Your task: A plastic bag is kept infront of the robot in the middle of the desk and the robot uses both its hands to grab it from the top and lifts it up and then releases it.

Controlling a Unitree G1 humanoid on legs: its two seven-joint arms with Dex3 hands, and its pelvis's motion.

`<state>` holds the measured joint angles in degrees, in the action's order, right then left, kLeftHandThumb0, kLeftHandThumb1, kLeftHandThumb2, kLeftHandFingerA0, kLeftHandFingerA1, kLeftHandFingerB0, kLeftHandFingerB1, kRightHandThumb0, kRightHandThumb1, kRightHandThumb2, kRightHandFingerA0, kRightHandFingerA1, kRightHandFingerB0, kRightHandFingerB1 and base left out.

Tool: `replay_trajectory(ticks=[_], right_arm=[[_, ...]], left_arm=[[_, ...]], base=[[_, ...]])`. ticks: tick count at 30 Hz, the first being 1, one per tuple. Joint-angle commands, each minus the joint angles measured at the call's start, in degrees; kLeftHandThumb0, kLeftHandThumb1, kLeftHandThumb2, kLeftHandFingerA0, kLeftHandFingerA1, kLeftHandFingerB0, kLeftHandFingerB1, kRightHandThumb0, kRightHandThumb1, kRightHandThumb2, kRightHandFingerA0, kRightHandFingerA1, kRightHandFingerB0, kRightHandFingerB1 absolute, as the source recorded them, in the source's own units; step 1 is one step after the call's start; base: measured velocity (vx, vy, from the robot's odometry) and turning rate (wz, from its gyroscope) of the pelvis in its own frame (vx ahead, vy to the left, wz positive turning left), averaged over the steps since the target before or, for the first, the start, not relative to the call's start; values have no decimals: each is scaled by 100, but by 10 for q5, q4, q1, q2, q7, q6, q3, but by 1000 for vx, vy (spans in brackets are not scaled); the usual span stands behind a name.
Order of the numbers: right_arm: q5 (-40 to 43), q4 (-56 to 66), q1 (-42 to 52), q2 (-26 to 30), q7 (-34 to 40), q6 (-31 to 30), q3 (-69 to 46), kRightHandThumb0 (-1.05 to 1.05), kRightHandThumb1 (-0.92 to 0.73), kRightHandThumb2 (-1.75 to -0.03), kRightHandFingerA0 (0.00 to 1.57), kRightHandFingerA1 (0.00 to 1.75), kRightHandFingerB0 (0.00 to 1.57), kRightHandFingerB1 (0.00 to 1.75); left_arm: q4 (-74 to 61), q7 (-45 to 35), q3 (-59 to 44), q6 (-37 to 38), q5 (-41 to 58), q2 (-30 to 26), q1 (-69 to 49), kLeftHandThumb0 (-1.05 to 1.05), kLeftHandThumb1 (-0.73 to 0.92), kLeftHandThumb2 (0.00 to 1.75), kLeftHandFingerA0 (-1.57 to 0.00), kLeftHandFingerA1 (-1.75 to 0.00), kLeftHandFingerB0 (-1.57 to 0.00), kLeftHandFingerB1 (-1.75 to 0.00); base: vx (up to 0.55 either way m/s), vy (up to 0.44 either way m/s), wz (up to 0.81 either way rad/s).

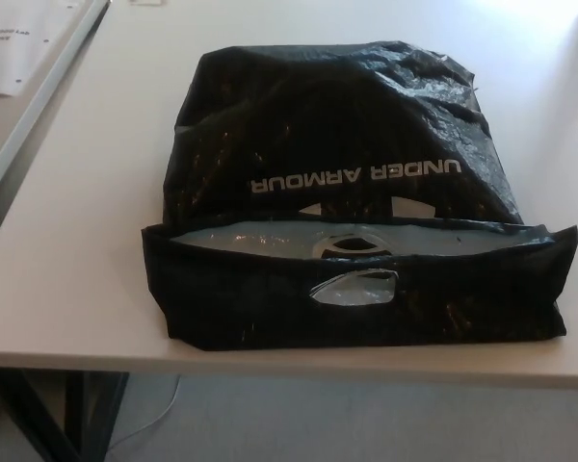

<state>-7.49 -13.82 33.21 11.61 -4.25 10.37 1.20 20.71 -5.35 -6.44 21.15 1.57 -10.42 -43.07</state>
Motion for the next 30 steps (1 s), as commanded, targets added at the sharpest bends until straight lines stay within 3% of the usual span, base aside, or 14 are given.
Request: replay_trajectory(ticks=[1, 2, 5, 9, 16, 22, 23, 25, 26, 30], right_arm=[[-38, 249, 118, 47, 7, 215, -29, -50, -51, -74, 37, 54, 9, 39], [-32, 252, 122, 45, 4, 213, -28, -50, -51, -74, 35, 52, 8, 38], [-24, 261, 136, 47, -4, 212, -31, -50, -51, -75, 35, 52, 10, 39], [-16, 278, 140, 46, -7, 211, -39, -49, -51, -74, 35, 53, 11, 39], [8, 328, 136, 29, -1, 198, -65, -51, -52, -73, 35, 50, 12, 38], [17, 401, 105, 12, 2, 160, -73, -49, -51, -72, 32, 49, 9, 37], [24, 411, 88, 15, 0, 159, -80, -49, -50, -72, 32, 49, 7, 34], [28, 431, 78, 17, -5, 142, -86, -52, -48, -74, 31, 50, 7, 31], [35, 451, 70, 17, -8, 126, -88, -53, -48, -75, 30, 49, 7, 30], [73, 495, 56, 11, -18, 110, -88, -49, -47, -70, 28, 46, 8, 33]], left_arm=[[-214, -66, -59, 400, 152, -12, -157, -42, 48, 73, -52, -54, -31, -44], [-213, -68, -59, 406, 157, -11, -158, -34, 58, 58, -53, -45, -34, -35], [-220, -52, -65, 437, 151, 3, -174, -33, 57, 57, -39, -39, -29, -32], [-209, -30, -80, 473, 152, 23, -162, -30, 58, 58, -35, -40, -25, -32], [-281, -8, -104, 426, 166, 60, -175, -32, 58, 58, -23, -36, -14, -29], [-384, 7, -141, 372, 173, 61, -151, -36, 57, 57, -29, -38, -18, -30], [-415, 10, -147, 353, 172, 59, -146, -45, 48, 70, -25, -44, -17, -38], [-441, 11, -151, 338, 175, 59, -140, -44, 48, 69, -26, -45, -18, -38], [-463, 11, -153, 329, 176, 58, -135, -37, 57, 57, -29, -38, -18, -29], [-510, 7, -160, 304, 179, 57, -122, -37, 57, 58, -28, -37, -16, -28]], base=[[0, 0, 0], [0, 0, 0], [0, 0, 0], [0, 0, 0], [0, 0, 0], [0, 0, 0], [0, 0, 0], [0, 0, 0], [0, 0, 0], [0, 0, 0]])
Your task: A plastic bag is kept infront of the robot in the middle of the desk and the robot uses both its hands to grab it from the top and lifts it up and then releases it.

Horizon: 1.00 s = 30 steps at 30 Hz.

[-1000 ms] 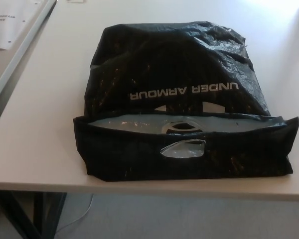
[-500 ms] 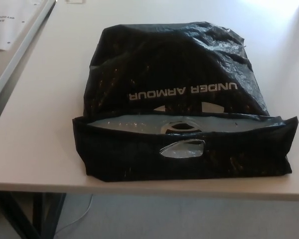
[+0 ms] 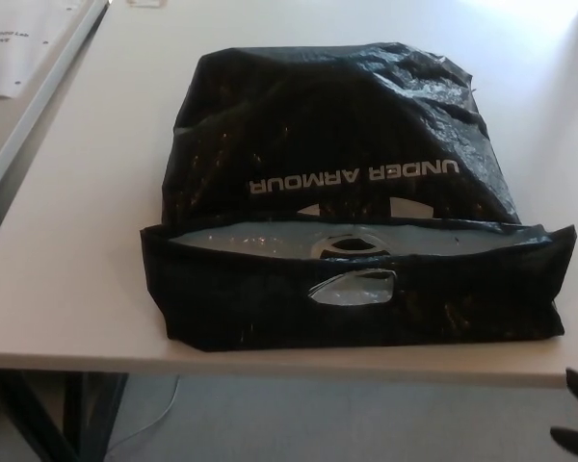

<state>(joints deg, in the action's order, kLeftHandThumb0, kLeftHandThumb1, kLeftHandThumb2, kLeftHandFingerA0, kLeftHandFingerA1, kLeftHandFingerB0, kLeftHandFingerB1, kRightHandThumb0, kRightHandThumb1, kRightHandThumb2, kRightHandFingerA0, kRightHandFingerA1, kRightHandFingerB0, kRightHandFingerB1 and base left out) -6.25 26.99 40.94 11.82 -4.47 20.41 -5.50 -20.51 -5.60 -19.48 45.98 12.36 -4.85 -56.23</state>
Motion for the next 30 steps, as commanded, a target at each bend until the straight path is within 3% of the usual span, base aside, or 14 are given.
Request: replay_trajectory(ticks=[1, 5, 6, 7, 8, 14, 16, 18, 21, 22, 23, 25, 27, 30], right_arm=[[72, 113, -15, 11, -20, -3, -26, -50, -46, -71, 27, 46, 8, 33], [74, 136, -28, 16, -27, -18, -40, -52, -43, -72, 25, 45, 7, 33], [44, 145, -49, 27, -25, -35, -60, -56, -42, -71, 17, 43, 8, 32], [42, 143, -70, 32, -24, -57, -68, -31, -36, -90, 2, 49, 0, 49], [42, 141, -86, 37, -25, -76, -73, -56, -39, -69, 10, 42, 6, 28], [36, 95, -178, 67, -40, -135, -82, -50, -33, -76, 0, 41, 1, 26], [17, 57, -235, 86, -43, -149, -78, -62, -39, -77, 0, 24, 0, 13], [-7, 39, -272, 98, -44, -186, -68, -68, -41, -78, 9, 34, 0, 6], [-34, -9, -324, 120, -49, -192, -54, -74, -44, -78, 6, 23, 0, 0], [-48, -27, -348, 128, -51, -212, -42, -68, -41, -74, 8, 31, 0, 0], [-56, -33, -357, 131, -51, -221, -38, -65, -50, -56, 8, 31, 0, 0], [-80, -76, -392, 141, -41, -208, -24, -61, -36, -69, 5, 32, 0, 0], [-103, -117, -412, 147, -28, -183, -10, -63, -39, -72, 5, 31, 0, 0], [-103, -172, -456, 148, -26, -189, 5, -35, -29, -55, 1, 21, 0, 0]], left_arm=[[-107, 3, -32, 50, 72, 1, 8, -37, 57, 58, -27, -38, -16, -28], [-113, -5, -37, 40, 83, -3, 25, -33, 56, 57, -28, -39, -17, -30], [-113, -7, -49, 29, 75, -14, 47, -34, 55, 57, -30, -40, -15, -30], [-115, -6, -55, 12, 66, -22, 62, -37, 53, 57, -31, -40, -15, -30], [-116, -8, -55, -3, 65, -28, 76, -46, 41, 67, -27, -46, -12, -38], [-76, -32, -63, -49, 77, -86, 141, -36, 48, 55, -33, -37, -17, -28], [-65, -33, -63, -82, 71, -110, 175, -43, 36, 61, -32, -43, -13, -34], [-39, -41, -64, -84, 61, -130, 209, -45, 35, 61, -34, -43, -12, -34], [-2, -46, -58, -94, 45, -147, 256, -40, 34, 58, -35, -43, -14, -33], [15, -41, -62, -100, 22, -152, 277, -47, 34, 62, -34, -44, -12, -34], [21, -40, -62, -105, 17, -154, 286, -47, 35, 61, -33, -45, -11, -33], [48, -39, -57, -122, 2, -164, 320, -47, 35, 62, -33, -45, -11, -33], [67, -43, -55, -139, 4, -174, 334, -47, 35, 61, -32, -44, -12, -33], [116, -49, -50, -157, -6, -190, 367, -49, 36, 62, -28, -44, -12, -33]], base=[[0, 0, 0], [0, 0, 0], [0, 0, 0], [0, 0, 0], [0, 0, 0], [0, 0, 0], [0, 0, 0], [0, 0, 0], [0, 0, 0], [0, 0, 0], [0, 0, 0], [0, 0, 0], [0, 0, 0], [0, 0, 0]])
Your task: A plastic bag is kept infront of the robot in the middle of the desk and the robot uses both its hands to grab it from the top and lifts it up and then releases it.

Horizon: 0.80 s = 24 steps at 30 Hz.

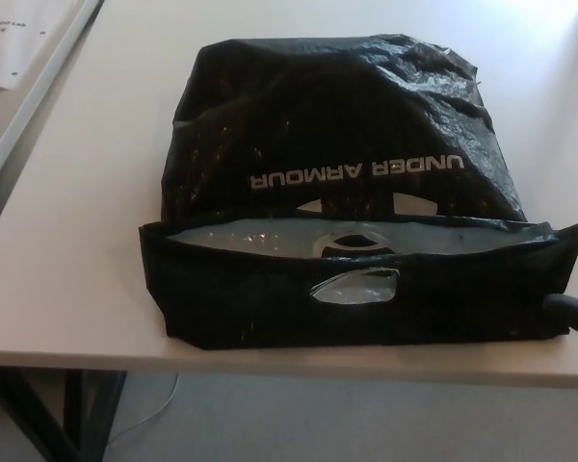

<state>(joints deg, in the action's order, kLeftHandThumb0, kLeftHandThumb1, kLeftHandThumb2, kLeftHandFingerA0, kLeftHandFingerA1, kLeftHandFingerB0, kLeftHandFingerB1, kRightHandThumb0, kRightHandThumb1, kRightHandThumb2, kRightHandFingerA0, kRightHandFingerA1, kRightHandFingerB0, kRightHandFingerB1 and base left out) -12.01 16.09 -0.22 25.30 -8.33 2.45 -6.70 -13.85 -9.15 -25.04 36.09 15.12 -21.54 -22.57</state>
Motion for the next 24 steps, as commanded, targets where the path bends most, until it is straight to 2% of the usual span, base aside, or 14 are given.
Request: replay_trajectory(ticks=[1, 2, 3, 4, 6, 10, 15, 16, 19, 20, 21, 22, 23, 24], right_arm=[[-39, -91, -58, 11, 13, 6, 20, -26, -31, -54, 0, 11, 0, 0], [-56, -120, -75, 14, 24, 13, 29, -34, -32, -58, 2, 28, 0, 0], [-79, -135, -84, 19, 36, 11, 37, -34, -32, -58, 2, 28, 0, 0], [-96, -151, -91, 25, 40, 9, 46, -39, -33, -59, 1, 42, 0, 0], [-100, -173, -103, 28, 43, 13, 53, -42, -33, -59, 3, 37, 0, 0], [-129, -199, -121, 33, 53, -11, 74, -50, -36, -62, 6, 44, 0, 0], [-128, -237, -127, 25, 64, 1, 81, -49, -35, -61, 8, 48, 0, 0], [-123, -245, -125, 23, 66, 5, 80, -47, -34, -61, 8, 47, 0, 0], [-126, -259, -117, 24, 77, 21, 82, -53, -36, -61, 5, 47, 0, 0], [-128, -254, -108, 23, 71, 10, 84, -51, -37, -62, 13, 53, 0, 0], [-121, -256, -106, 22, 66, 11, 83, -46, -33, -60, 8, 48, 0, 0], [-115, -266, -107, 22, 65, 19, 83, -46, -33, -60, 11, 47, 0, 0], [-120, -273, -108, 23, 69, 22, 86, -46, -33, -60, 11, 47, 0, 0], [-114, -281, -105, 26, 66, 37, 85, -43, -32, -59, 8, 45, 0, 0]], left_arm=[[65, -15, 6, -67, -43, -30, 34, -47, 35, 61, -28, -43, -11, -33], [88, -17, 11, -83, -48, -38, 44, -44, 35, 60, -25, -42, -14, -32], [104, -19, 15, -97, -51, -43, 50, -44, 35, 60, -25, -42, -14, -32], [121, -18, 17, -100, -64, -48, 53, -46, 35, 61, -25, -43, -12, -33], [158, -23, 24, -90, -63, -51, 68, -46, 34, 61, -27, -44, -11, -33], [273, -37, 44, -29, -96, -68, 107, -44, 34, 59, -27, -44, -9, -31], [343, -38, 77, -37, -118, -68, 134, -48, 34, 62, -29, -43, -9, -28], [354, -37, 85, -33, -128, -70, 140, -41, 36, 52, -29, -37, -8, -22], [394, -56, 103, -9, -126, -76, 159, -41, 38, 52, -20, -32, -1, -22], [391, -54, 112, -31, -135, -77, 159, -52, 39, 53, -14, -27, 0, -21], [388, -52, 118, -48, -138, -77, 161, -52, 38, 53, -17, -29, 0, -24], [385, -48, 122, -61, -140, -75, 164, -48, 31, 73, -12, -44, 0, -22], [387, -45, 125, -62, -143, -74, 168, -48, 31, 73, -12, -44, 0, -22], [397, -45, 130, -51, -145, -72, 173, -53, 37, 52, -15, -28, -1, -24]], base=[[0, 0, 0], [0, 0, 0], [0, 0, 0], [0, 0, 0], [0, 0, 0], [0, 0, 0], [0, 0, 0], [0, 0, 0], [0, 0, 0], [0, 0, 0], [0, 0, 0], [0, 0, 0], [0, 0, 0], [0, 0, 0]])
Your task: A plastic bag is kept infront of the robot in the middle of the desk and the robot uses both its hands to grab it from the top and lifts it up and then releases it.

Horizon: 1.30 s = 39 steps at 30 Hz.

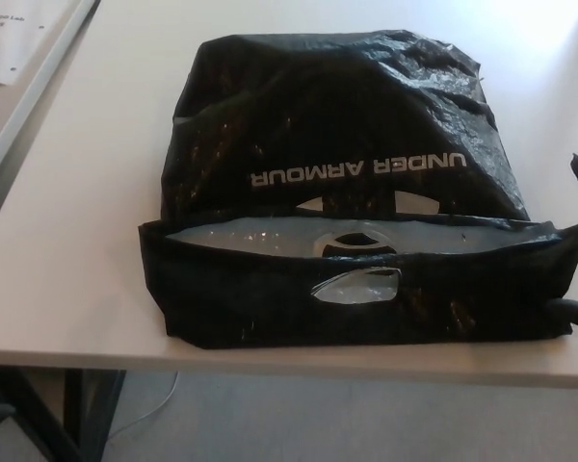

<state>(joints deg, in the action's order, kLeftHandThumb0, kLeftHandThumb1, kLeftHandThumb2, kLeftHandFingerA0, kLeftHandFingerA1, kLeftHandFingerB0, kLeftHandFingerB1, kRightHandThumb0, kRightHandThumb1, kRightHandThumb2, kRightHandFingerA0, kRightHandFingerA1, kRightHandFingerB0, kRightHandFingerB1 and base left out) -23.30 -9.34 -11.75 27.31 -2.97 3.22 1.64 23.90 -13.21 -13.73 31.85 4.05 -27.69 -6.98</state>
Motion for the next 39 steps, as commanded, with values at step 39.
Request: replay_trajectory(ticks=[39], right_arm=[[-24, -130, 32, -65, 82, 29, 29, -46, -38, -64, 11, 42, 0, 0]], left_arm=[[-106, -50, 87, -183, -17, 36, 59, -54, 36, 73, -8, -28, -6, -14]], base=[[0, 0, 0]])
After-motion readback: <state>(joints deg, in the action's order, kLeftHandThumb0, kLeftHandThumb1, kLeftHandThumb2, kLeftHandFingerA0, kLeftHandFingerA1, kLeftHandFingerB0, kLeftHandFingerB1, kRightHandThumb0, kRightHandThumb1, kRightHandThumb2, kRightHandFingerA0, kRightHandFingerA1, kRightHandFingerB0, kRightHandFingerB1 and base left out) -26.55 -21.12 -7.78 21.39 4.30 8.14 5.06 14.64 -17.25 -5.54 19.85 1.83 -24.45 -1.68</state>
